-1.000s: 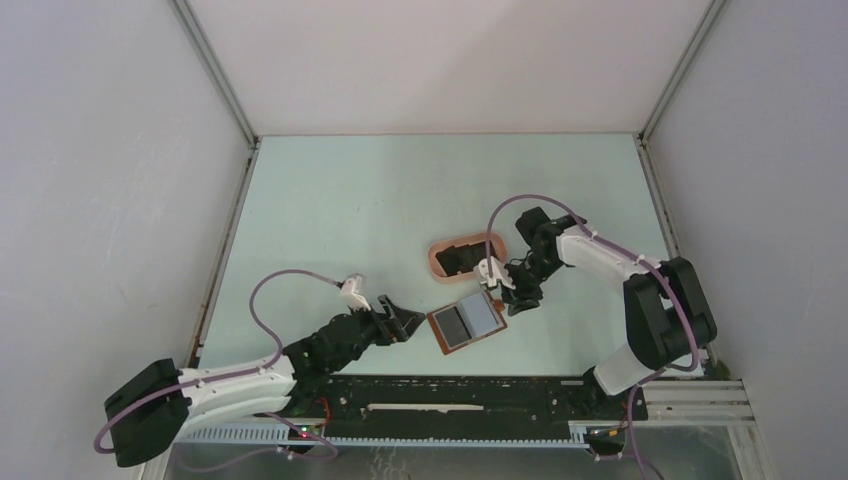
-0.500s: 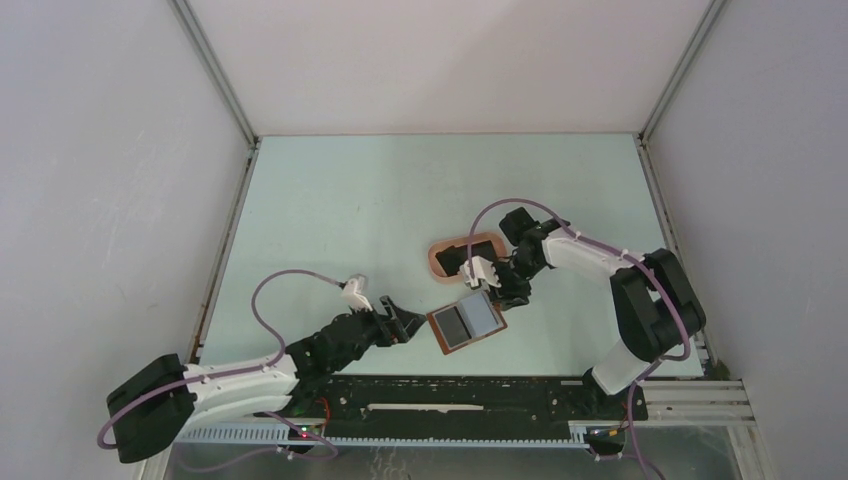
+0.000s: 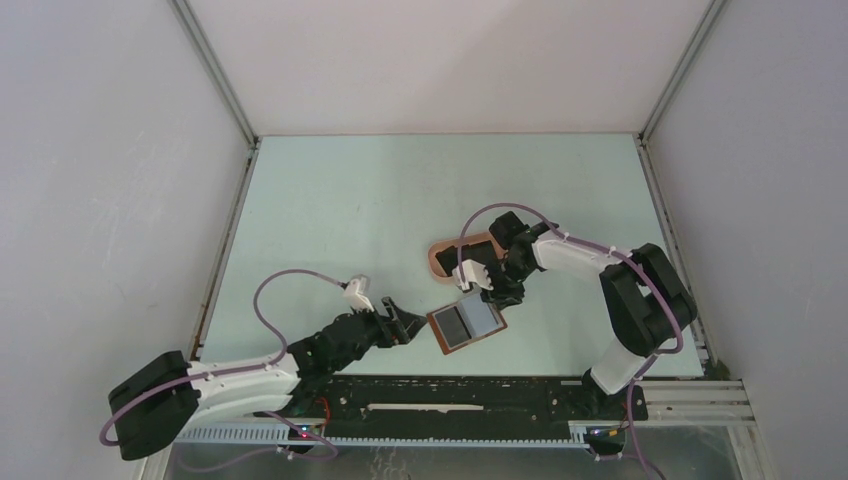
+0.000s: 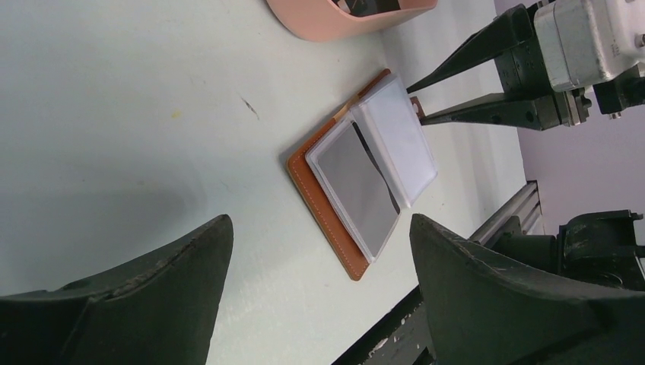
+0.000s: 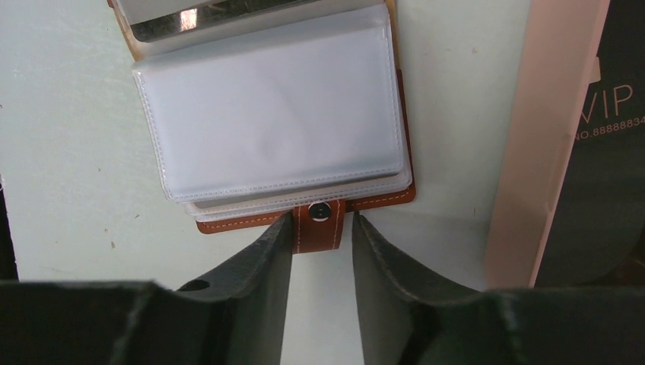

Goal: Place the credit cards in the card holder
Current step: Close the card holder at the center of the board.

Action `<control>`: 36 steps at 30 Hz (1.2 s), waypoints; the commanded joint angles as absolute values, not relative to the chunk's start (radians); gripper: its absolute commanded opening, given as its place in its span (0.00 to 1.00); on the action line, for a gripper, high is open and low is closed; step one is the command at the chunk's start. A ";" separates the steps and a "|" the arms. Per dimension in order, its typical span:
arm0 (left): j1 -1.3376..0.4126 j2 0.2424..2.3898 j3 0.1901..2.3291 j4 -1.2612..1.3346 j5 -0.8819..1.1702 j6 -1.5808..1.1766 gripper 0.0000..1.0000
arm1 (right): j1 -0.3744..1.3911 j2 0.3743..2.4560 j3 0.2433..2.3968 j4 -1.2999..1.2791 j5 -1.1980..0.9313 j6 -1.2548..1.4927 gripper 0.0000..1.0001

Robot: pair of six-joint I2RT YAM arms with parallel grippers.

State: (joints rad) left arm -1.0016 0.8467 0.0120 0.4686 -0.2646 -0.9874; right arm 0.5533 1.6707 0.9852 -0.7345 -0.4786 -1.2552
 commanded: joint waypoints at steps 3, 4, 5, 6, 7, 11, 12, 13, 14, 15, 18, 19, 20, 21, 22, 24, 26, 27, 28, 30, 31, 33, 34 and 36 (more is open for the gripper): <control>-1.005 0.873 -0.006 0.525 -0.241 -0.992 0.89 | 0.547 1.631 1.013 -0.731 -0.505 -1.239 0.32; -1.006 0.876 -0.006 0.527 -0.239 -0.992 0.89 | 0.537 1.621 1.012 -0.736 -0.517 -1.242 0.29; -1.005 0.881 -0.007 0.530 -0.236 -0.992 0.88 | 0.531 1.614 1.013 -0.742 -0.530 -1.245 0.26; -1.005 0.885 -0.007 0.531 -0.236 -0.992 0.87 | 0.524 1.607 1.014 -0.747 -0.544 -1.247 0.24; -1.005 0.888 -0.006 0.532 -0.234 -0.992 0.86 | 0.517 1.604 1.014 -0.753 -0.555 -1.248 0.22; -1.005 0.895 0.024 0.534 -0.227 -0.991 0.84 | 0.497 1.597 1.014 -0.772 -0.598 -1.252 0.16; -1.005 0.895 0.026 0.535 -0.225 -0.991 0.83 | 0.494 1.596 1.014 -0.774 -0.606 -1.252 0.15; -1.005 0.897 0.027 0.536 -0.223 -0.991 0.83 | 0.490 1.593 1.013 -0.776 -0.617 -1.252 0.15; -1.005 0.898 0.028 0.538 -0.221 -0.991 0.81 | 0.487 1.591 1.014 -0.779 -0.629 -1.250 0.15; -1.004 0.900 0.030 0.541 -0.218 -0.990 0.79 | 0.482 1.590 1.014 -0.782 -0.646 -1.249 0.15; -1.005 0.915 0.036 0.550 -0.207 -0.989 0.73 | 0.477 1.580 1.014 -0.793 -0.682 -1.252 0.15; -1.005 0.923 0.039 0.556 -0.204 -0.989 0.71 | 0.477 1.573 1.013 -0.797 -0.697 -1.252 0.15; -1.005 0.931 0.041 0.563 -0.199 -0.989 0.69 | 0.479 1.565 1.015 -0.800 -0.711 -1.252 0.15; -1.005 0.943 0.044 0.568 -0.196 -0.989 0.68 | 0.479 1.558 1.014 -0.801 -0.724 -1.251 0.15; -1.005 0.955 0.049 0.574 -0.192 -0.991 0.66 | 0.482 1.548 1.014 -0.801 -0.735 -1.249 0.14; -1.005 0.985 0.058 0.587 -0.180 -0.992 0.64 | 0.489 1.534 1.014 -0.802 -0.748 -1.245 0.14; -1.004 1.022 0.071 0.602 -0.165 -0.992 0.61 | 0.497 1.524 1.013 -0.802 -0.762 -1.240 0.14; -1.005 1.043 0.079 0.610 -0.157 -0.992 0.60 | 0.504 1.520 1.013 -0.801 -0.767 -1.237 0.14; -1.005 1.065 0.086 0.618 -0.149 -0.993 0.58 | 0.510 1.515 1.015 -0.801 -0.771 -1.234 0.14; -1.005 1.118 0.101 0.639 -0.131 -0.996 0.55 | 0.528 1.515 1.025 -0.808 -0.784 -1.223 0.13; -1.005 1.140 0.107 0.649 -0.126 -0.999 0.53 | 0.537 1.515 1.033 -0.811 -0.791 -1.215 0.13; -1.005 1.182 0.120 0.670 -0.117 -1.008 0.51 | 0.559 1.514 1.042 -0.808 -0.804 -1.195 0.12; -1.005 1.203 0.125 0.679 -0.112 -1.011 0.50 | 0.573 1.514 1.046 -0.804 -0.811 -1.183 0.12; -1.004 1.239 0.137 0.694 -0.101 -1.019 0.48 | 0.600 1.515 1.049 -0.789 -0.816 -1.152 0.12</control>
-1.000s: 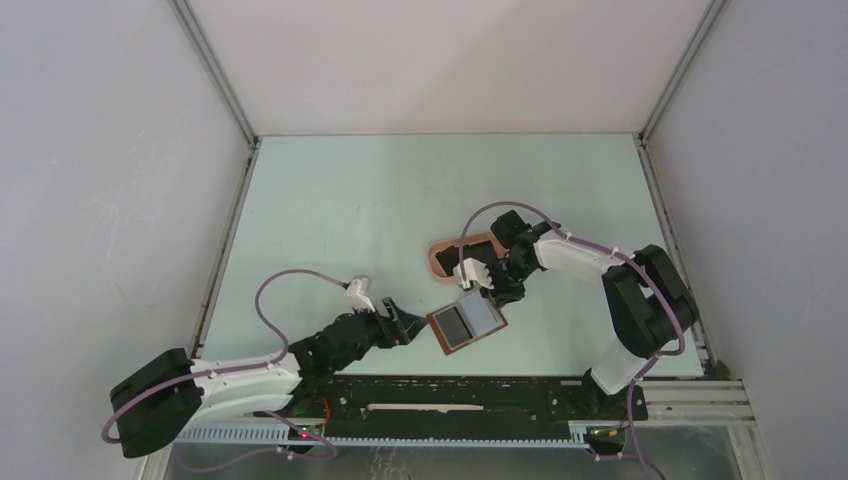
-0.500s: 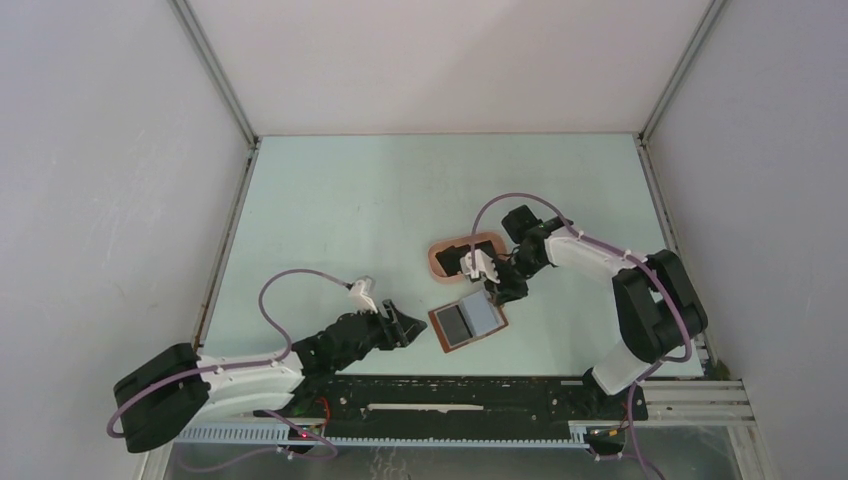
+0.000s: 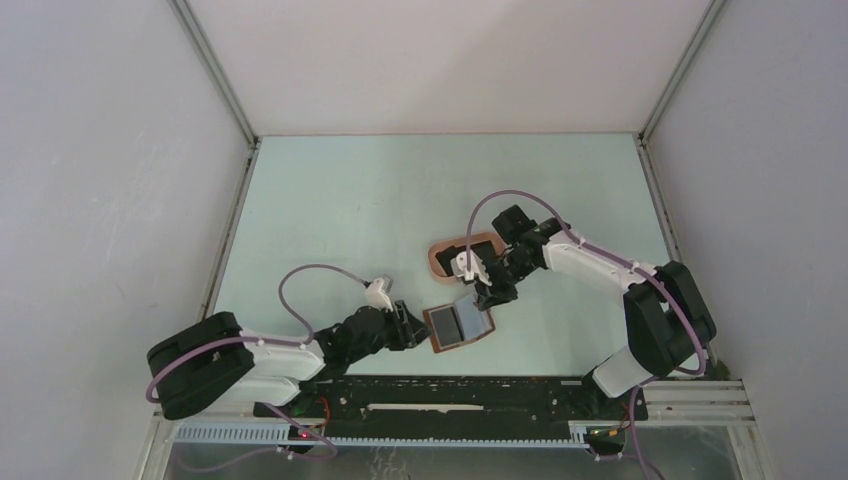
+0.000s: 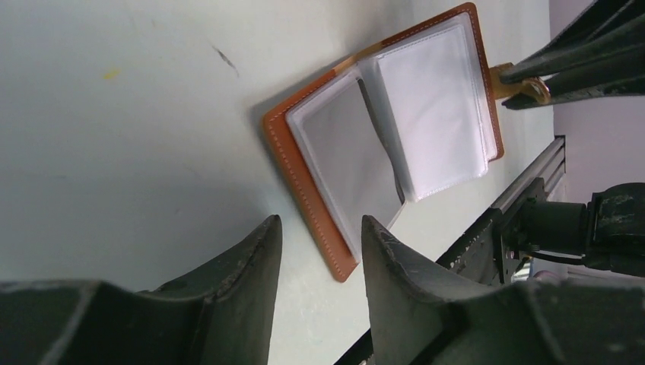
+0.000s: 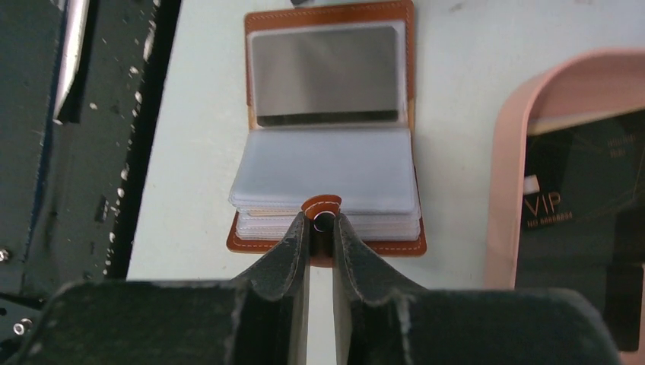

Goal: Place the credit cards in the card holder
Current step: Close the card holder at the center of the board.

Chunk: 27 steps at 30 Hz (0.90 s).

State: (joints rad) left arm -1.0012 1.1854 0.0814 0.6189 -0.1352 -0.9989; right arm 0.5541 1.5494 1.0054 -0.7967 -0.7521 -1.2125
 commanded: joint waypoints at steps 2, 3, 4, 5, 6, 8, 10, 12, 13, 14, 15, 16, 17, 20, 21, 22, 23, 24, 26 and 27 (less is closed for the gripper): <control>-1.005 1.269 0.145 0.711 -0.093 -1.024 0.46 | 0.632 1.520 1.052 -0.767 -0.822 -1.117 0.12; -1.005 1.284 0.148 0.717 -0.090 -1.028 0.46 | 0.643 1.525 1.055 -0.755 -0.827 -1.090 0.12; -1.005 1.296 0.151 0.725 -0.089 -1.031 0.46 | 0.652 1.529 1.058 -0.740 -0.832 -1.062 0.12; -1.005 1.307 0.153 0.732 -0.088 -1.034 0.45 | 0.660 1.538 1.062 -0.726 -0.839 -1.029 0.12; -1.005 1.317 0.153 0.740 -0.085 -1.037 0.45 | 0.667 1.545 1.064 -0.707 -0.847 -0.994 0.12; -1.005 1.332 0.153 0.757 -0.086 -1.043 0.44 | 0.679 1.558 1.068 -0.667 -0.858 -0.918 0.12; -1.005 1.347 0.156 0.770 -0.082 -1.047 0.43 | 0.693 1.572 1.071 -0.620 -0.860 -0.844 0.12; -1.005 1.364 0.159 0.783 -0.075 -1.049 0.42 | 0.708 1.587 1.082 -0.602 -0.874 -0.811 0.12; -1.004 1.370 0.161 0.790 -0.072 -1.050 0.42 | 0.716 1.596 1.087 -0.595 -0.878 -0.796 0.12; -1.005 1.377 0.162 0.796 -0.070 -1.051 0.41 | 0.724 1.604 1.092 -0.589 -0.880 -0.782 0.12; -1.005 1.383 0.163 0.802 -0.068 -1.052 0.41 | 0.731 1.613 1.096 -0.584 -0.883 -0.772 0.12; -1.004 1.389 0.163 0.810 -0.066 -1.054 0.41 | 0.736 1.624 1.100 -0.582 -0.882 -0.765 0.12; -1.005 1.392 0.163 0.815 -0.064 -1.055 0.41 | 0.741 1.633 1.104 -0.580 -0.882 -0.757 0.12; -1.005 1.401 0.162 0.830 -0.061 -1.058 0.41 | 0.746 1.658 1.108 -0.560 -0.885 -0.721 0.12; -1.004 1.405 0.161 0.836 -0.060 -1.058 0.41 | 0.747 1.666 1.109 -0.557 -0.888 -0.712 0.12; -1.004 1.406 0.162 0.839 -0.059 -1.058 0.41 | 0.748 1.670 1.109 -0.550 -0.888 -0.703 0.12; -1.003 1.408 0.161 0.845 -0.058 -1.059 0.41 | 0.748 1.679 1.111 -0.545 -0.887 -0.693 0.12; -1.005 1.408 0.158 0.850 -0.058 -1.061 0.41 | 0.749 1.687 1.114 -0.541 -0.884 -0.683 0.12; -1.004 1.407 0.152 0.857 -0.058 -1.063 0.41 | 0.749 1.705 1.124 -0.540 -0.874 -0.667 0.12; -1.003 1.405 0.148 0.860 -0.060 -1.063 0.41 | 0.749 1.711 1.126 -0.541 -0.872 -0.661 0.12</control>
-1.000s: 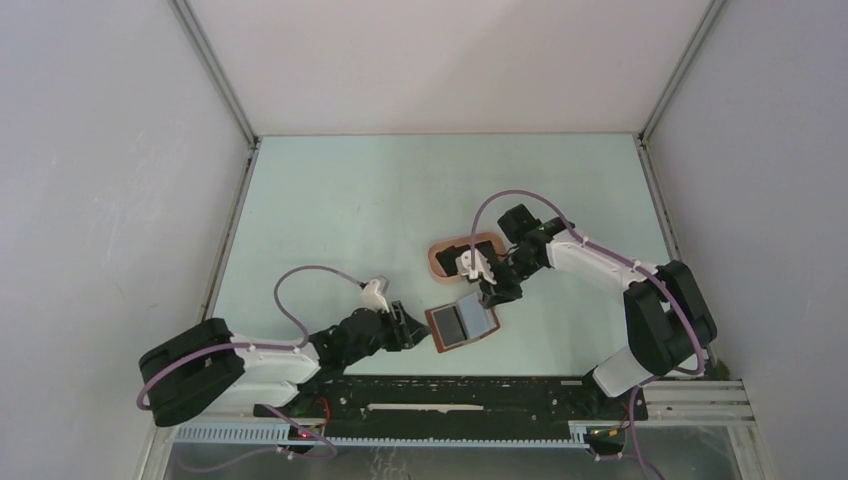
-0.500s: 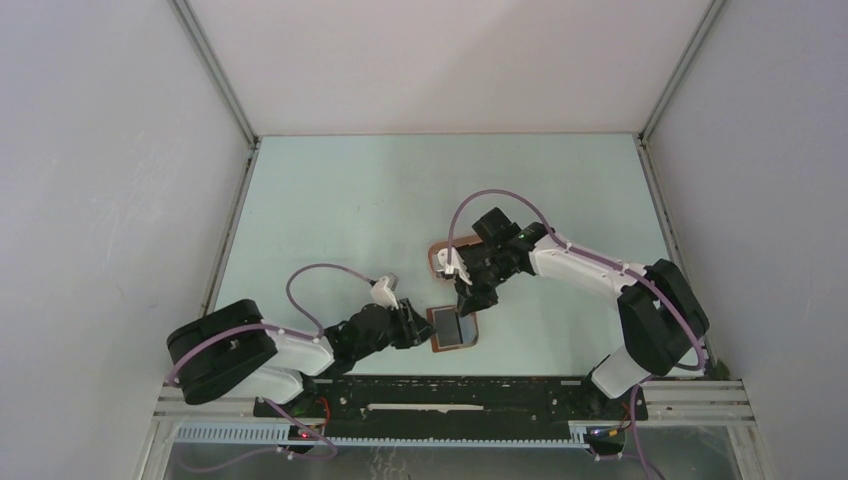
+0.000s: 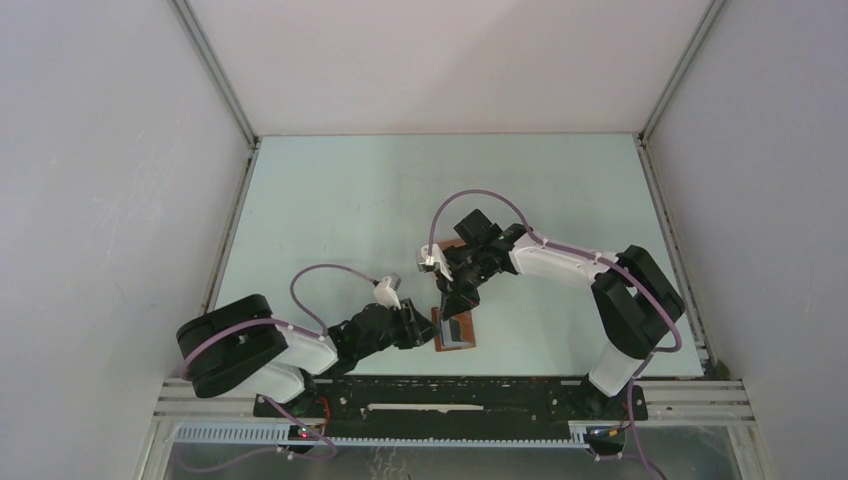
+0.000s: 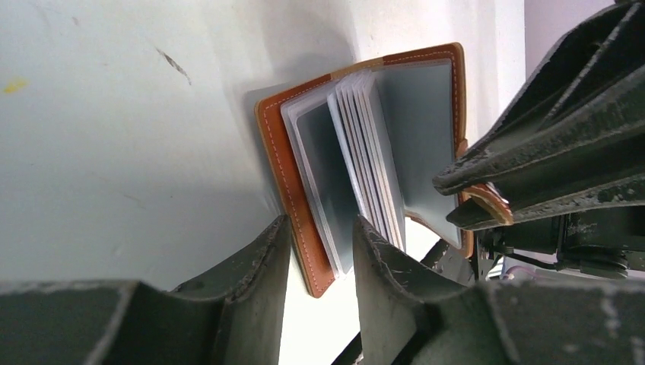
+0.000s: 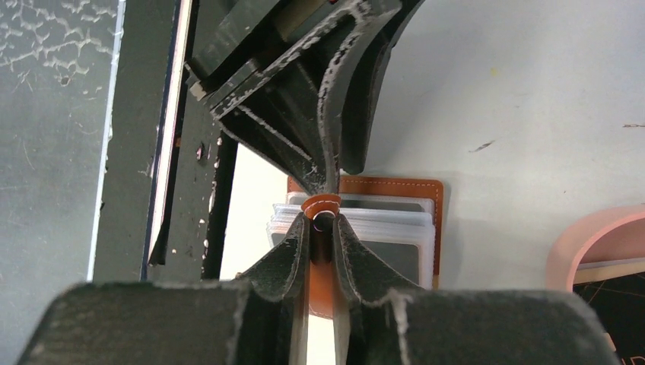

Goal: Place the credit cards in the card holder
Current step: Close the card holder at the center of the board.

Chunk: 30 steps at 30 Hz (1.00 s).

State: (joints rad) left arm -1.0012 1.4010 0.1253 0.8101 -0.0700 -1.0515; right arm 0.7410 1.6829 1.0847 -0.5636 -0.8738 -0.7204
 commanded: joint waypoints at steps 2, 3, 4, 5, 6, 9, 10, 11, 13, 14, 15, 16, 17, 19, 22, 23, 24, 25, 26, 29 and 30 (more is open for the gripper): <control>-1.002 1.397 0.139 0.865 -0.062 -1.067 0.41 | 0.749 1.717 1.126 -0.540 -0.872 -0.660 0.12; -1.001 1.389 0.135 0.865 -0.063 -1.066 0.41 | 0.749 1.716 1.127 -0.541 -0.873 -0.660 0.12; -1.000 1.383 0.130 0.865 -0.065 -1.067 0.41 | 0.749 1.714 1.127 -0.540 -0.873 -0.658 0.13; -0.999 1.374 0.124 0.864 -0.067 -1.069 0.41 | 0.749 1.712 1.126 -0.541 -0.872 -0.658 0.13; -0.998 1.367 0.119 0.864 -0.068 -1.071 0.41 | 0.749 1.711 1.128 -0.539 -0.870 -0.658 0.13; -0.994 1.333 0.103 0.840 -0.076 -1.076 0.42 | 0.749 1.710 1.126 -0.537 -0.868 -0.656 0.13; -0.994 1.317 0.100 0.816 -0.079 -1.076 0.42 | 0.749 1.712 1.126 -0.537 -0.868 -0.655 0.14; -0.994 1.301 0.099 0.804 -0.082 -1.074 0.42 | 0.749 1.714 1.127 -0.536 -0.868 -0.654 0.14; -0.994 1.263 0.096 0.753 -0.088 -1.068 0.43 | 0.750 1.716 1.127 -0.531 -0.867 -0.647 0.14; -0.994 1.243 0.094 0.731 -0.090 -1.065 0.43 | 0.749 1.716 1.127 -0.527 -0.867 -0.644 0.15; -0.994 1.220 0.092 0.706 -0.092 -1.063 0.43 | 0.750 1.718 1.128 -0.524 -0.866 -0.641 0.15; -0.995 1.197 0.087 0.681 -0.094 -1.059 0.43 | 0.750 1.721 1.131 -0.523 -0.863 -0.639 0.15; -0.994 1.169 0.083 0.658 -0.098 -1.057 0.43 | 0.751 1.727 1.134 -0.523 -0.855 -0.631 0.15; -0.994 1.110 0.068 0.610 -0.112 -1.054 0.43 | 0.756 1.743 1.149 -0.521 -0.833 -0.604 0.16; -0.995 0.991 0.045 0.519 -0.133 -1.049 0.43 | 0.772 1.775 1.181 -0.521 -0.805 -0.564 0.17; -0.994 0.950 0.041 0.484 -0.139 -1.045 0.43 | 0.781 1.786 1.192 -0.520 -0.794 -0.552 0.18; -0.994 0.915 0.037 0.452 -0.144 -1.040 0.43 | 0.791 1.797 1.205 -0.519 -0.777 -0.541 0.19; -0.994 0.877 0.036 0.416 -0.147 -1.035 0.44 | 0.801 1.810 1.219 -0.516 -0.766 -0.530 0.21; -0.994 0.841 0.035 0.383 -0.151 -1.032 0.44 | 0.810 1.824 1.238 -0.517 -0.753 -0.519 0.24; -0.994 0.754 0.028 0.320 -0.157 -1.025 0.45 | 0.831 1.881 1.293 -0.534 -0.712 -0.476 0.33; -0.995 0.730 0.024 0.308 -0.158 -1.025 0.45 | 0.835 1.898 1.315 -0.547 -0.703 -0.462 0.36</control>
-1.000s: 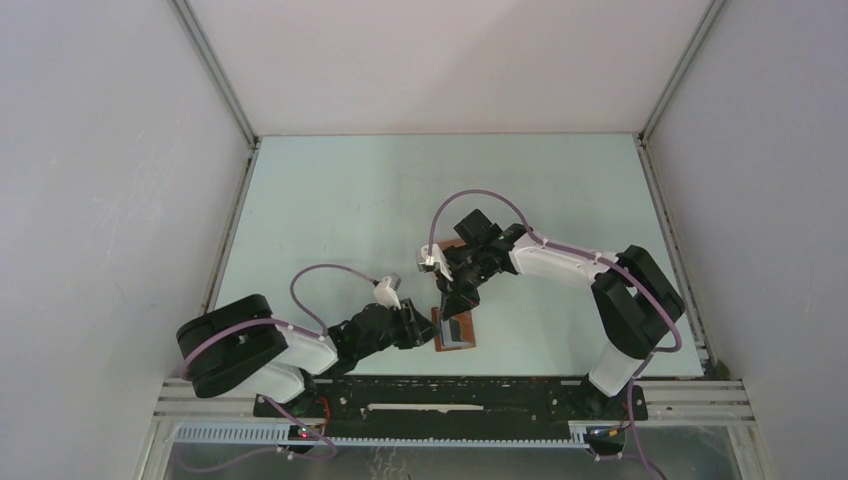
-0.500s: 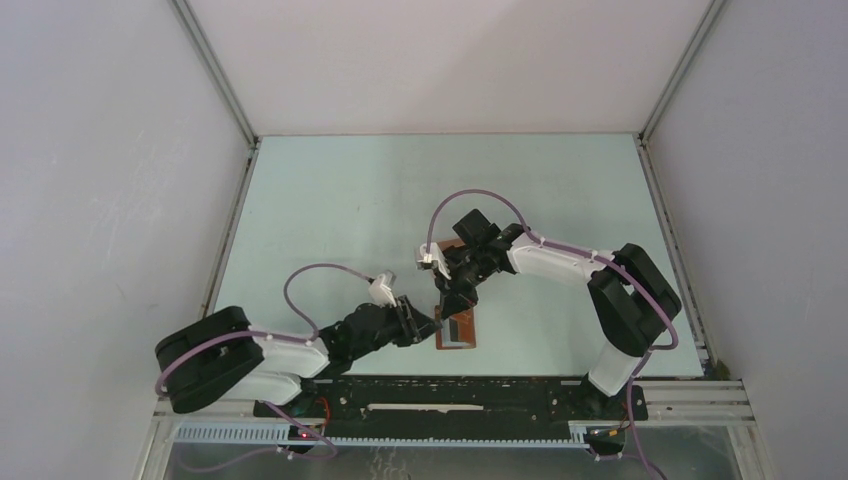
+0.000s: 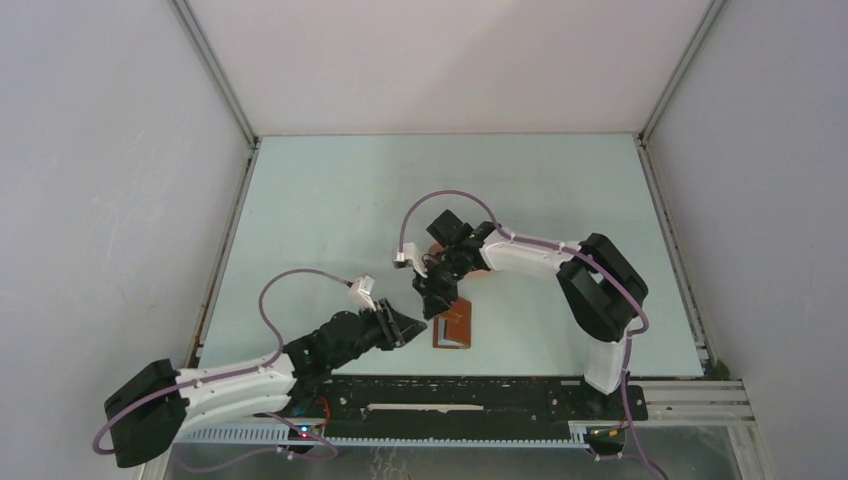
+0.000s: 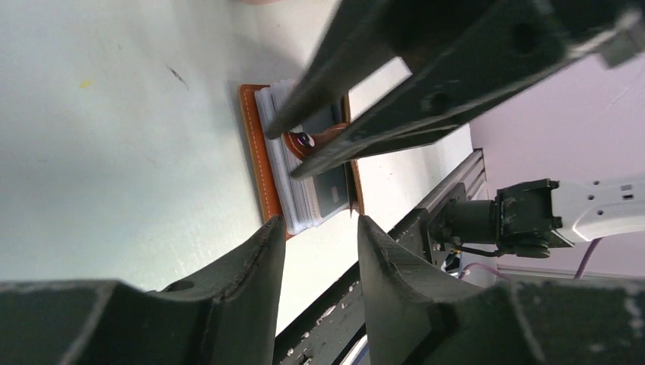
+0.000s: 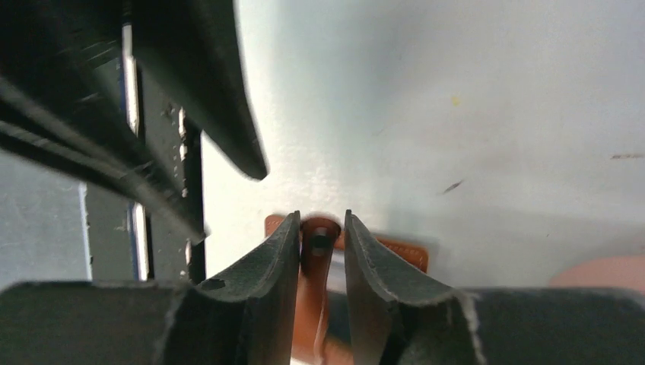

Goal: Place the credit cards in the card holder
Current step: Close the card holder at the center of the board.

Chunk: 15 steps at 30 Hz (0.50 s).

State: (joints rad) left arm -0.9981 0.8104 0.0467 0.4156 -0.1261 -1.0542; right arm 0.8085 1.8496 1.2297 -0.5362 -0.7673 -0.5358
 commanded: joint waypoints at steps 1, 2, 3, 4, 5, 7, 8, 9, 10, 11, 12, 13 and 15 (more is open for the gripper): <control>-0.994 0.710 0.018 0.302 -0.159 -1.025 0.46 | 0.836 1.909 1.333 -0.562 -0.695 -0.451 0.39; -0.994 0.694 0.013 0.298 -0.161 -1.026 0.46 | 0.836 1.912 1.350 -0.577 -0.690 -0.444 0.42; -0.994 0.681 0.009 0.296 -0.162 -1.029 0.46 | 0.836 1.906 1.361 -0.593 -0.686 -0.446 0.44; -0.994 0.673 0.006 0.297 -0.163 -1.029 0.46 | 0.835 1.891 1.361 -0.600 -0.685 -0.453 0.48; -0.994 0.670 0.006 0.298 -0.165 -1.029 0.46 | 0.834 1.868 1.360 -0.607 -0.691 -0.463 0.51; -0.994 0.670 0.006 0.307 -0.166 -1.027 0.46 | 0.828 1.820 1.355 -0.624 -0.720 -0.482 0.57; -0.995 0.674 0.006 0.313 -0.166 -1.025 0.46 | 0.822 1.791 1.352 -0.635 -0.739 -0.493 0.58; -0.995 0.680 0.006 0.321 -0.164 -1.024 0.46 | 0.818 1.764 1.347 -0.644 -0.754 -0.506 0.59; -0.994 0.686 0.007 0.329 -0.163 -1.022 0.46 | 0.811 1.732 1.340 -0.656 -0.769 -0.525 0.59; -0.995 0.694 0.009 0.336 -0.161 -1.022 0.46 | 0.802 1.702 1.332 -0.668 -0.790 -0.542 0.59; -0.994 0.700 0.009 0.345 -0.160 -1.020 0.46 | 0.791 1.673 1.323 -0.680 -0.812 -0.561 0.59; -0.995 0.706 0.010 0.354 -0.159 -1.020 0.46 | 0.776 1.645 1.315 -0.698 -0.836 -0.589 0.59; -0.995 0.722 0.012 0.371 -0.158 -1.018 0.47 | 0.741 1.588 1.292 -0.745 -0.863 -0.663 0.59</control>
